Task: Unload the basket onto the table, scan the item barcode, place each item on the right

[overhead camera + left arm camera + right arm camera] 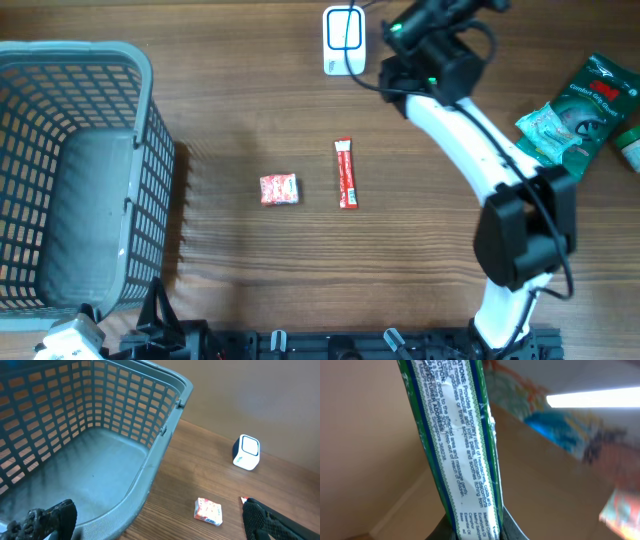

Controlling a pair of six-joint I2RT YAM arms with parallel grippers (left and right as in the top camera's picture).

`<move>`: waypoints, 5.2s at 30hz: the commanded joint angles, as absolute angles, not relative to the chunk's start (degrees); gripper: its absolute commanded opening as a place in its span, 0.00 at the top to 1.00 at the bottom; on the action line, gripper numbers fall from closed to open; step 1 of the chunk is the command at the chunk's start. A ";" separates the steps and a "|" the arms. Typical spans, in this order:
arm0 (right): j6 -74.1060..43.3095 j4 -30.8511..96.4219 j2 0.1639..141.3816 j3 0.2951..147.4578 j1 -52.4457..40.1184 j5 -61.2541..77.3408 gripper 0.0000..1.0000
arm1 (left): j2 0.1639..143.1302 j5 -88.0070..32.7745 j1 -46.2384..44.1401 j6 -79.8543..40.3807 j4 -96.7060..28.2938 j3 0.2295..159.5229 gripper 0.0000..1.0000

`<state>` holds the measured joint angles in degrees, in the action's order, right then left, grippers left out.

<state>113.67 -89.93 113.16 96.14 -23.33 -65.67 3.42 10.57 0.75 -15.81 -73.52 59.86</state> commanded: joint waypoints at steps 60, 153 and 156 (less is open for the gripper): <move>-19.68 92.16 102.63 89.60 10.55 83.35 0.96 | 2.98 10.31 0.47 -15.88 -73.32 59.90 0.00; -22.87 54.65 116.11 111.00 19.18 15.49 0.01 | 2.98 10.31 0.47 -15.88 -73.32 59.90 0.00; -25.32 61.14 110.02 111.00 14.17 14.63 0.00 | 2.98 10.31 0.47 -15.88 -73.32 59.90 0.00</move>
<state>-22.39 57.39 117.71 108.92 19.05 12.29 3.40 10.57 0.75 -15.81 -73.52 59.86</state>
